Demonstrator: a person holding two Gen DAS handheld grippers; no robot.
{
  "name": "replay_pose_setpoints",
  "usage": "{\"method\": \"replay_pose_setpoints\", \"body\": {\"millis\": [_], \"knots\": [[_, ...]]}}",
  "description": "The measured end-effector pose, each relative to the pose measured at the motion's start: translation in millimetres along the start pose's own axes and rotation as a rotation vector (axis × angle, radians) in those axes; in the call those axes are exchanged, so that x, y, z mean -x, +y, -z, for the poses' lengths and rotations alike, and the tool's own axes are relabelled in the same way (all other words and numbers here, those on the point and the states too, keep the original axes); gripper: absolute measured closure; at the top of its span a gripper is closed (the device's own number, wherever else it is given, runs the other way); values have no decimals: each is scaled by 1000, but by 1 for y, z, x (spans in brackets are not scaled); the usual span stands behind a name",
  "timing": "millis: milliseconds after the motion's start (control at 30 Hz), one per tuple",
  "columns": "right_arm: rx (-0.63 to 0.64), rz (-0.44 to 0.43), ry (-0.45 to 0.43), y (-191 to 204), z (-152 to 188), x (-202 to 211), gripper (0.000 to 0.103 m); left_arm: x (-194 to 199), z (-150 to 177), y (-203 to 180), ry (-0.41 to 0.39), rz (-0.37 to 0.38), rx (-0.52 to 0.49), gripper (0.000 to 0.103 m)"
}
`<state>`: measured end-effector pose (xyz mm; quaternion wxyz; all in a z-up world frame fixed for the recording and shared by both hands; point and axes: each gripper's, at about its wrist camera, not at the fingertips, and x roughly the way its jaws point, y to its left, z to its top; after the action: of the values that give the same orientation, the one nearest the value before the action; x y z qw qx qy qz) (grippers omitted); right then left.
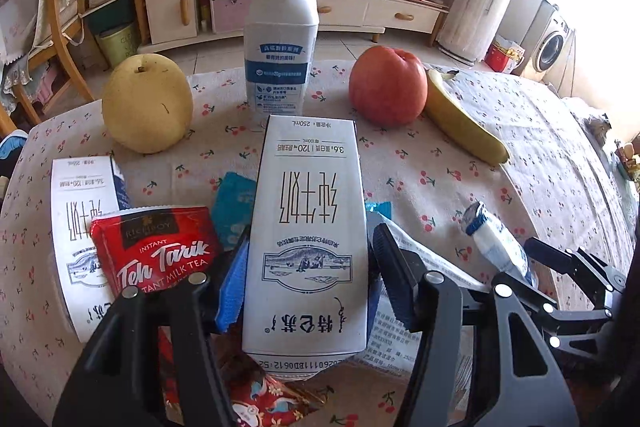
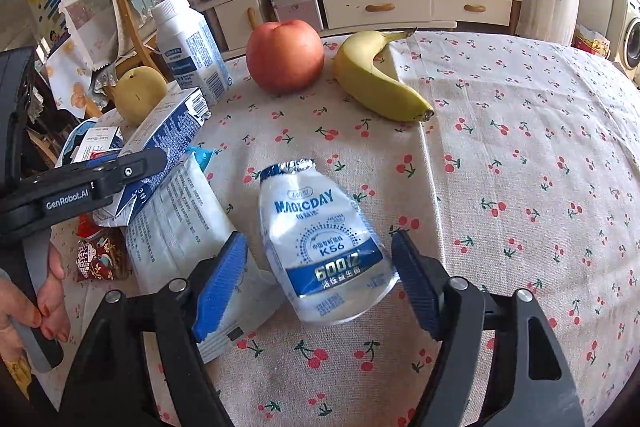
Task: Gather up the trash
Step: 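Grasp the white milk carton with the left gripper while the right grasps the MagicDay yogurt bottle, then lift the carton and yogurt bottle with both grippers toward the pink bin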
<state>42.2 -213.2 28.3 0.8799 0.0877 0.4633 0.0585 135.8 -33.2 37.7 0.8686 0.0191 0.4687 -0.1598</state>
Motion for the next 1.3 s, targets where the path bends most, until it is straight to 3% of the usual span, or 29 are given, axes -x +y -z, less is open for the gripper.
{"method": "replay_pose_setpoints", "body": {"millis": [100,367,567,633,667,700,800,967,1033,1100,1167,1300], "knots": [[9,-29,4,2,1,2,41,8,10,-3,3,12,-19,43],[53,-51,7,12,8,10,56,29,42,-14,7,53,-17,43],[69,-60,12,14,17,18,57,50,63,-11,-10,75,12,44],[59,-52,11,11,19,19,47,60,71,-8,-18,82,28,45],[45,-54,7,9,19,20,29,66,76,-6,-23,87,37,46],[23,-70,0,7,17,21,19,71,80,-4,-27,91,45,47],[-62,-146,-23,-1,12,21,17,86,94,4,-40,95,74,48],[-129,-131,-34,-6,2,8,14,100,111,18,-43,100,121,48],[-139,-118,-31,-6,0,2,17,103,119,22,-37,106,136,48],[-135,-102,-29,-4,-1,-2,34,107,126,26,-36,99,142,48],[-126,-93,-32,-2,0,-4,43,111,132,30,-32,99,152,48],[-96,-75,-61,4,2,1,44,124,144,40,-49,92,172,48]]}}
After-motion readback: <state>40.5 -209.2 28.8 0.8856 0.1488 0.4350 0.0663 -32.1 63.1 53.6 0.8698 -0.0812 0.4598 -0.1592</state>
